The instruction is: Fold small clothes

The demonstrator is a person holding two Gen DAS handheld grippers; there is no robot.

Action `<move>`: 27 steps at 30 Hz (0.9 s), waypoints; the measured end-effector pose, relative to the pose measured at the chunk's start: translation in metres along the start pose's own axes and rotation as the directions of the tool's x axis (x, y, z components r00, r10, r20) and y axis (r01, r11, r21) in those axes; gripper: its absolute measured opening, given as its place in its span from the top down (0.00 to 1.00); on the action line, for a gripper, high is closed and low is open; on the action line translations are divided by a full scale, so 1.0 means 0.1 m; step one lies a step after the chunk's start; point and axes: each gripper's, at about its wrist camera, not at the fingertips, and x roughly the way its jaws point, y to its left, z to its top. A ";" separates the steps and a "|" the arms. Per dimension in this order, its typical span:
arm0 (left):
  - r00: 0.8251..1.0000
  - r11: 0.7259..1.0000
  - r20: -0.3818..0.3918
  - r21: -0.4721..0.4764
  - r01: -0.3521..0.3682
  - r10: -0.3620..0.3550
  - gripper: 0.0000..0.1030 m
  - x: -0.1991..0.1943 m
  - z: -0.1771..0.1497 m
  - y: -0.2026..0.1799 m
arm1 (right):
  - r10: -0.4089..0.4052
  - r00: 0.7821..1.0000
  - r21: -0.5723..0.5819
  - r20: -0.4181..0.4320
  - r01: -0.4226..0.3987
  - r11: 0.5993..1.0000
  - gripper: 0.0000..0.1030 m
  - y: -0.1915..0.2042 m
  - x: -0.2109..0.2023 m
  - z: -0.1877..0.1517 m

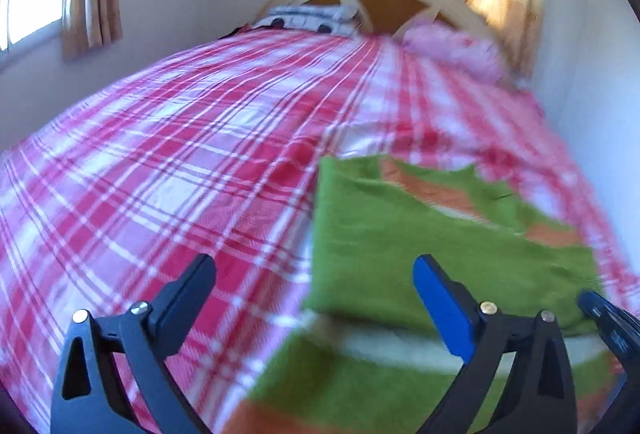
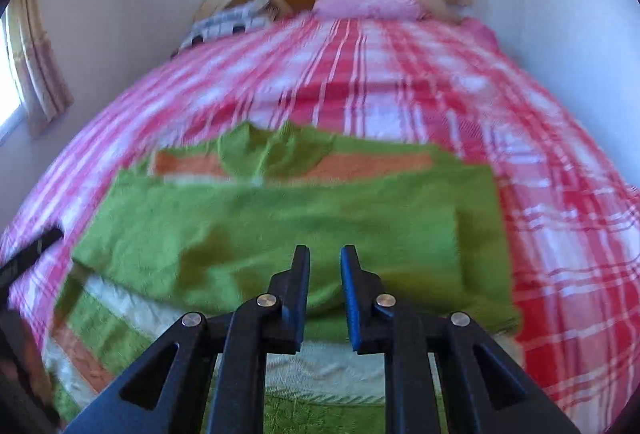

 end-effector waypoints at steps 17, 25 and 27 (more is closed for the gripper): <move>0.989 0.998 -0.137 -0.028 -0.064 0.060 0.00 0.35 -0.14 0.28 | -0.008 1.000 -0.046 0.003 0.008 0.999 0.83 0.03 0.14 -0.22; 0.999 0.987 0.023 0.159 -0.041 0.037 0.00 -0.36 -0.40 -0.02 | -0.002 0.996 -0.069 0.092 0.009 0.998 0.82 0.09 -0.63 -0.48; 0.999 0.986 0.041 0.166 -0.020 0.013 0.00 -0.50 -0.44 -0.06 | -0.006 0.988 -0.075 0.157 0.017 0.997 0.80 0.06 -0.93 -0.60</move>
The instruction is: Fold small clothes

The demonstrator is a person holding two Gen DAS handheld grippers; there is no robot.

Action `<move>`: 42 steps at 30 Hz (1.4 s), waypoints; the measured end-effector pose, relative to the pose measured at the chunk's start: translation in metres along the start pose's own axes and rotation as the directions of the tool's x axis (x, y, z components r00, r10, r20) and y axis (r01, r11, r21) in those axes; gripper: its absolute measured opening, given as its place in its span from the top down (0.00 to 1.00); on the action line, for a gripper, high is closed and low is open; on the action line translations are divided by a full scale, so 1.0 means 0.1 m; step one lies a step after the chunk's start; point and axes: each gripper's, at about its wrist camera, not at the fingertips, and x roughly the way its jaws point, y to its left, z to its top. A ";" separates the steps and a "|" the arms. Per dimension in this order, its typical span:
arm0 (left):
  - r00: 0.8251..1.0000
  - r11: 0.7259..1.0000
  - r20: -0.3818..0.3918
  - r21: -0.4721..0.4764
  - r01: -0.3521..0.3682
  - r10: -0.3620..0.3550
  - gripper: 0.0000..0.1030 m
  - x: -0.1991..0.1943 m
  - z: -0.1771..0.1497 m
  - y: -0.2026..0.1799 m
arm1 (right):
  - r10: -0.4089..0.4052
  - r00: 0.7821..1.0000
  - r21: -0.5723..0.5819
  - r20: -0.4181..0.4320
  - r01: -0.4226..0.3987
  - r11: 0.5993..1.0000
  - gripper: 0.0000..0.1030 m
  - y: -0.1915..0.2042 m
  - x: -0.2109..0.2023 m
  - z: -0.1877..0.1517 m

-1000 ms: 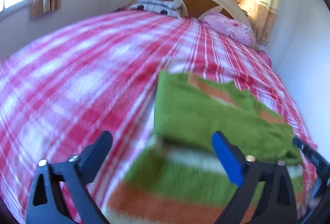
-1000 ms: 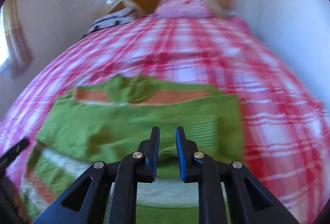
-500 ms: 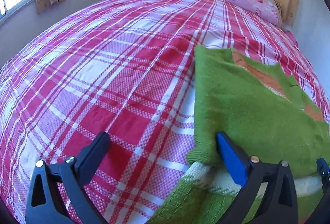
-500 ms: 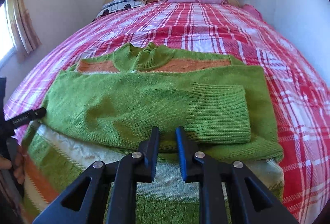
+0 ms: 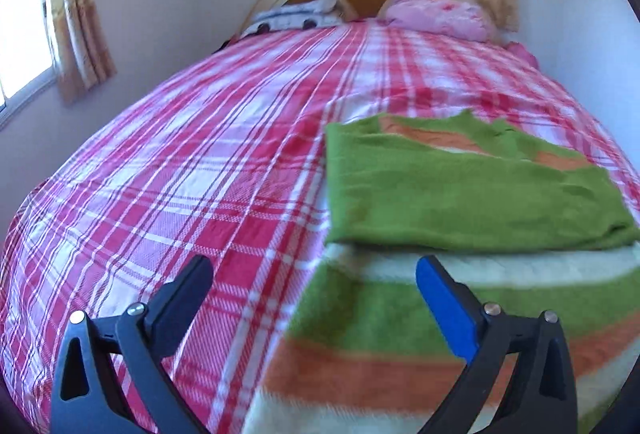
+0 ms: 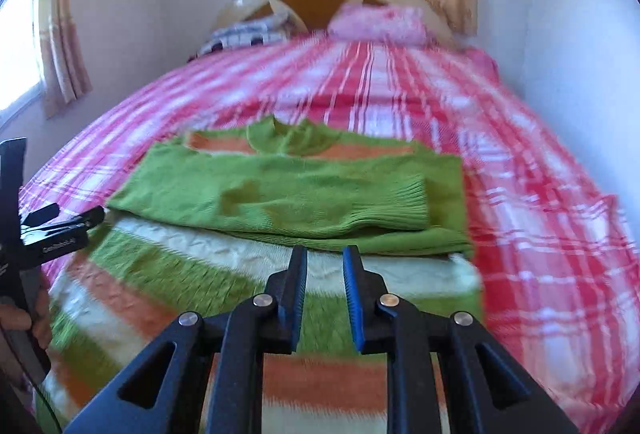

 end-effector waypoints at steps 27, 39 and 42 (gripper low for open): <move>0.941 0.934 0.078 0.168 0.314 -0.330 0.00 -1.46 -1.39 0.54 | 0.028 0.981 -0.010 0.193 -0.026 1.000 0.69 -0.68 -2.45 -1.15; 0.862 0.862 0.042 0.072 0.501 -0.505 0.06 -1.66 -1.89 0.90 | 0.152 0.987 0.044 0.052 -0.155 0.987 0.44 -0.63 -2.25 -1.58; 0.859 0.860 0.035 0.040 0.509 -0.510 0.09 -1.60 -1.95 0.94 | 0.162 0.987 0.053 -0.001 -0.162 0.985 0.44 -0.58 -2.11 -1.66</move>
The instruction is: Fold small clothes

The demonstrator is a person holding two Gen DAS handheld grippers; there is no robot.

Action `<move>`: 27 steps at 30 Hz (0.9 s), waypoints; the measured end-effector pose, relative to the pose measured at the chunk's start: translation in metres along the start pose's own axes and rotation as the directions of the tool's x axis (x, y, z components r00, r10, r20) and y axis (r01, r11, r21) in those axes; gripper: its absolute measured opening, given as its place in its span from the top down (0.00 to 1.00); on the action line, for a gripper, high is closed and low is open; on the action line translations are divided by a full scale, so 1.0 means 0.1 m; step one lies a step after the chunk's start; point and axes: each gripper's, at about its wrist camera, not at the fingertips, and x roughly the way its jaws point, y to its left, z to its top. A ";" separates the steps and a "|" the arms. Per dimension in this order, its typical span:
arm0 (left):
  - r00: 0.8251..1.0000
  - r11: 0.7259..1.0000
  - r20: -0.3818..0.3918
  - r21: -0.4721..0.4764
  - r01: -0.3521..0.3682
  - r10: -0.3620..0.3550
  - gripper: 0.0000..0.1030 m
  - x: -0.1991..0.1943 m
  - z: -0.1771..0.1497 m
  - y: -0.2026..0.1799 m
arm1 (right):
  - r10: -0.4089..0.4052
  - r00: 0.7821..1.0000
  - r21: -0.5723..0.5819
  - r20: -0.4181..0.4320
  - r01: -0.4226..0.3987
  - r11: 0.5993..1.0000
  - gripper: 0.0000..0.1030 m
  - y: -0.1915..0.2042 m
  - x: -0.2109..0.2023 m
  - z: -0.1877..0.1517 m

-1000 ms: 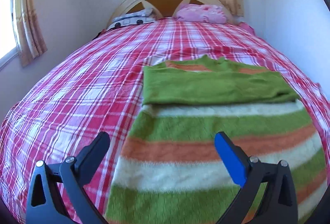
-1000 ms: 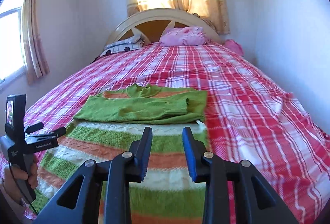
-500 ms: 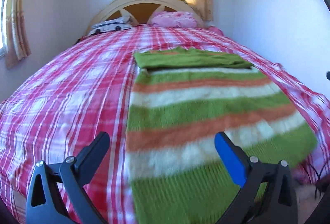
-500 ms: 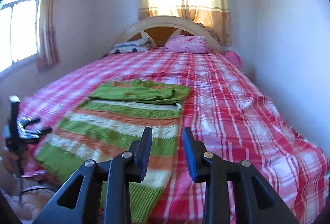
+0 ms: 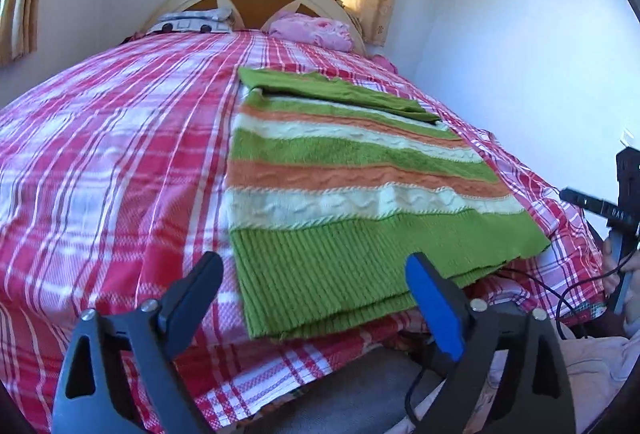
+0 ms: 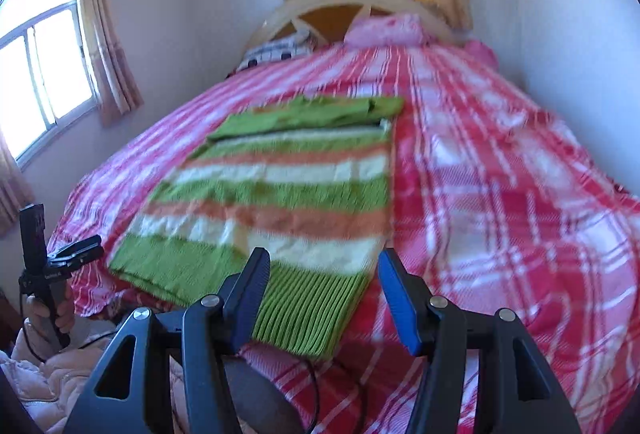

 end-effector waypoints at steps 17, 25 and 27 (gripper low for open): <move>0.991 0.997 -0.127 -0.059 -0.051 0.043 0.38 0.19 -0.15 0.06 | 0.046 0.986 0.053 -0.159 -0.038 0.998 0.46 -0.03 0.33 -0.34; 0.991 0.995 -0.119 -0.067 -0.075 0.067 0.38 0.25 -0.13 0.03 | -0.053 0.986 -0.009 -0.161 0.052 0.999 0.52 0.07 0.43 -0.37; 0.990 0.994 -0.122 -0.066 -0.082 0.074 0.43 0.25 -0.13 0.03 | -0.073 0.984 -0.051 -0.164 0.065 0.997 0.67 0.14 0.45 -0.37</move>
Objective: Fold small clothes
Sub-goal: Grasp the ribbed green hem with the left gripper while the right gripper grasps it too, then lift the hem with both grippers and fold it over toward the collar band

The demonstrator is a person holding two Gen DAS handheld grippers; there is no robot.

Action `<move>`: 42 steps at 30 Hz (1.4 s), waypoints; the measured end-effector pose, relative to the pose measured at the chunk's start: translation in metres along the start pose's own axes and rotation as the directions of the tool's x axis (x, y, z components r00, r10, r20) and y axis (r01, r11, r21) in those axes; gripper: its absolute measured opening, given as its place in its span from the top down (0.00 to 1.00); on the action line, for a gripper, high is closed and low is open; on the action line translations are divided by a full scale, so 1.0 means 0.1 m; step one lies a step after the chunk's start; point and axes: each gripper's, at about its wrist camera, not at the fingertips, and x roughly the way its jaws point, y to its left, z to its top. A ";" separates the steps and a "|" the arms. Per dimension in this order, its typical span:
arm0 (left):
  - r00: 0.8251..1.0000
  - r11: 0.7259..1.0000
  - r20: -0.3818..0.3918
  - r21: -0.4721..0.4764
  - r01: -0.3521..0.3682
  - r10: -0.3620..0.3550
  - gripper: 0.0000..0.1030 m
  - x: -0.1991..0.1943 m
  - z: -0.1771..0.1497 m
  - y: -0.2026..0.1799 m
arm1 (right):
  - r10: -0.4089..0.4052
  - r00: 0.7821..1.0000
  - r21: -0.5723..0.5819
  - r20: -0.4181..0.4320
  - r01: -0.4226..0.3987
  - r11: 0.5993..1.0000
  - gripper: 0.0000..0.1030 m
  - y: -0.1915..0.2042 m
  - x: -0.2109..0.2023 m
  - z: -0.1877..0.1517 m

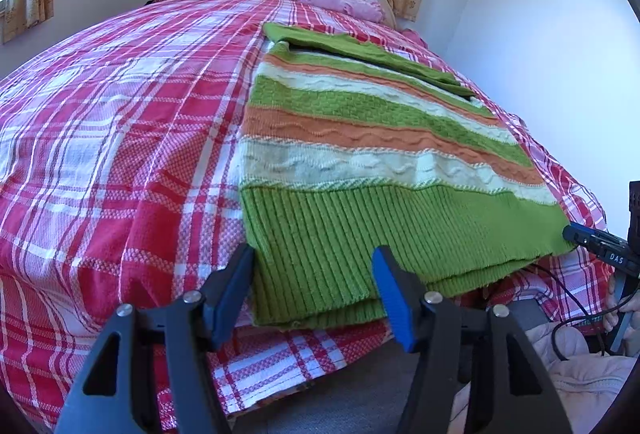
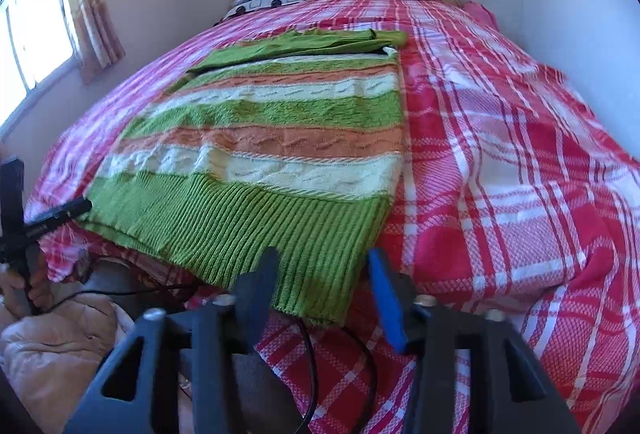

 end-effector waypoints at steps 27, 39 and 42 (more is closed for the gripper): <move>0.995 1.000 0.100 -0.003 0.021 -0.021 0.94 0.31 1.40 -0.16 | 0.180 0.967 0.305 0.182 -0.230 0.924 0.97 -0.54 0.16 1.31; 0.997 0.970 0.048 0.239 0.054 -0.067 0.44 0.11 1.42 0.19 | 0.089 0.994 0.385 0.057 -0.104 0.917 0.97 -0.76 1.21 1.57; 0.999 0.961 0.010 0.274 0.033 -0.037 0.40 0.26 1.35 0.18 | 0.077 0.995 0.364 0.064 -0.095 0.927 0.97 -0.73 1.21 1.56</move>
